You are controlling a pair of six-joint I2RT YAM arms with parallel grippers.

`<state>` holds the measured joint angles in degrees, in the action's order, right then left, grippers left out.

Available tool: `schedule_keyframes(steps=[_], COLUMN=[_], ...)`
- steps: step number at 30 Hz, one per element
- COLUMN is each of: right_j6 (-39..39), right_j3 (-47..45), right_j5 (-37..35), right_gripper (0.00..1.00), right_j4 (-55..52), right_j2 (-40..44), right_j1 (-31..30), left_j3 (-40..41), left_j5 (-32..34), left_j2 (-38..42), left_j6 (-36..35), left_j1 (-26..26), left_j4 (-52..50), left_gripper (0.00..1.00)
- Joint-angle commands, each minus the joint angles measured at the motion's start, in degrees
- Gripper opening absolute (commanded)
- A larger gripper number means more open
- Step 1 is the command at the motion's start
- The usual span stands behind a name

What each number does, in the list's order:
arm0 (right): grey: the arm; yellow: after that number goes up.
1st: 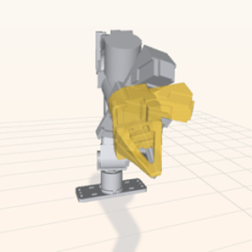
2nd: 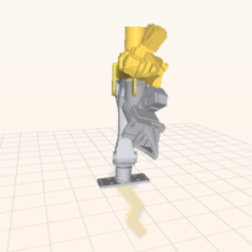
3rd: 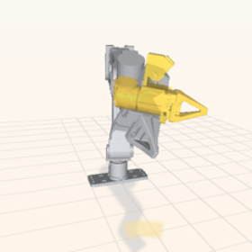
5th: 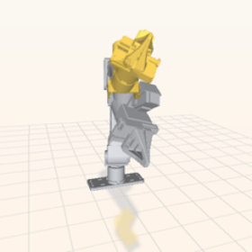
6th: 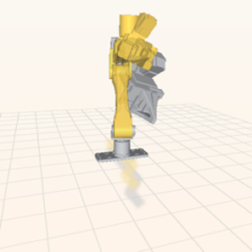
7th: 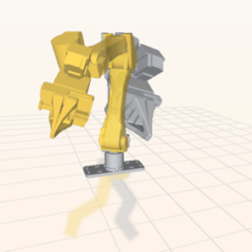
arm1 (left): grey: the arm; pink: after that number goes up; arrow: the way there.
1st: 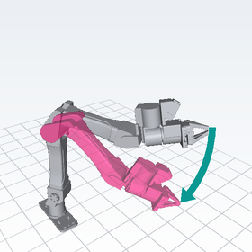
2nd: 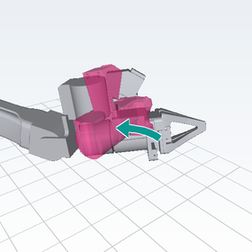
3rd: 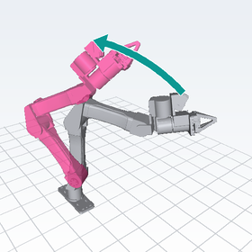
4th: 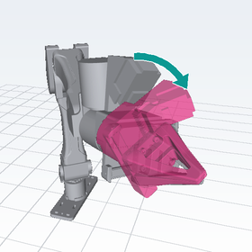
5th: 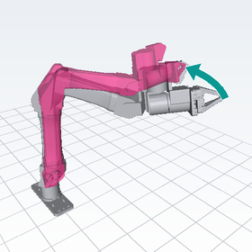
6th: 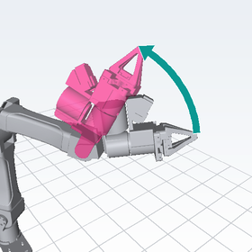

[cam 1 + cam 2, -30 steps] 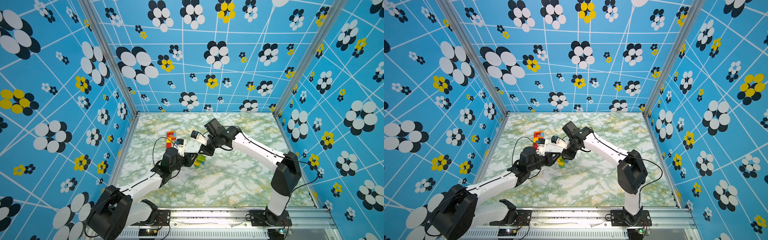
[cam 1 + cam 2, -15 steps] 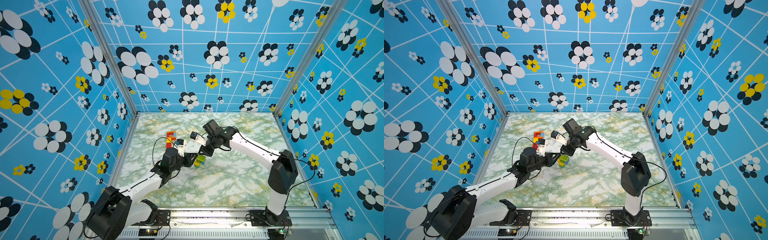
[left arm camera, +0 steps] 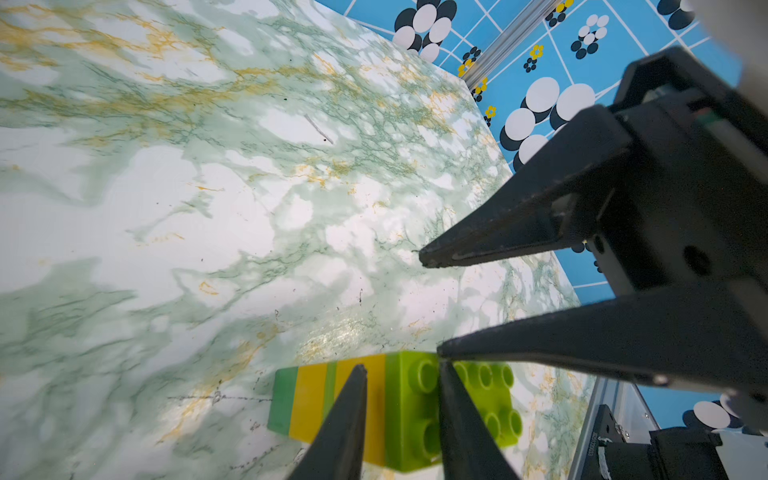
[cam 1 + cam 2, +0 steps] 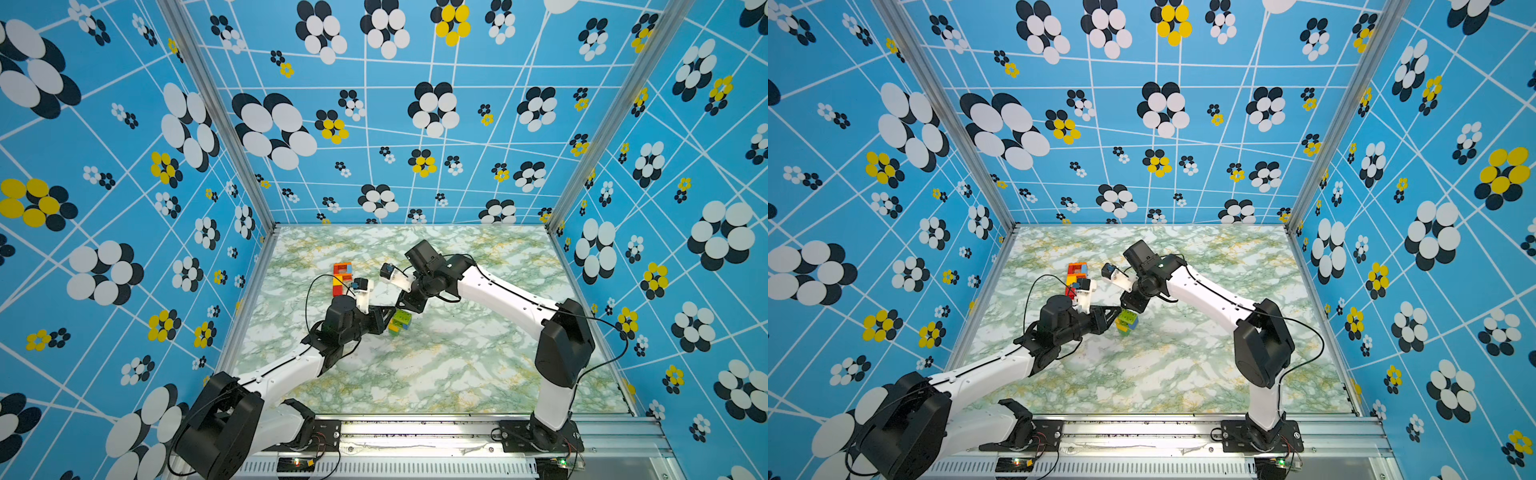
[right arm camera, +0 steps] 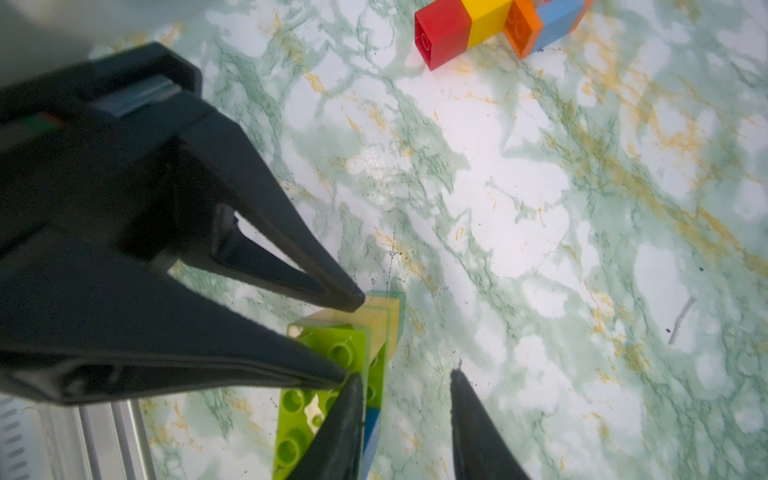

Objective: Assemble the letter p with lego
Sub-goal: Assemble the lego brick with the lego brick.

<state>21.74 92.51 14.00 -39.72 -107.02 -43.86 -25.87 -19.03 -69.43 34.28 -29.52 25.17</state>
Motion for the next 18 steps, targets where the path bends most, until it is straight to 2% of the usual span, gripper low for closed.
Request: schedule_keyframes(steps=[1, 7, 13, 18], right_j6=[-0.5, -2.3, -6.9, -7.9], right_j3=[-2.0, -1.7, 2.2, 1.6], right_j5=[-0.4, -3.0, -1.9, -0.6], right_gripper=[0.36, 0.37, 0.4, 0.4], right_j4=[-1.3, 0.1, -0.1, -0.6], right_j2=[-0.5, 1.5, 3.3, 4.5], right_j1=[-0.5, -0.4, -0.4, -0.5], left_j3=[2.4, 2.4, 2.4, 2.4], left_j5=[1.2, 2.4, 3.4, 4.4], left_j2=[-2.9, -3.3, -2.9, -2.5], left_j6=[-1.9, -2.1, -2.3, -2.4], left_j1=[-1.1, -1.6, -1.6, -1.5], left_j4=[-10.0, -10.7, -11.7, -12.2], left_gripper=[0.31, 0.31, 0.31, 0.31])
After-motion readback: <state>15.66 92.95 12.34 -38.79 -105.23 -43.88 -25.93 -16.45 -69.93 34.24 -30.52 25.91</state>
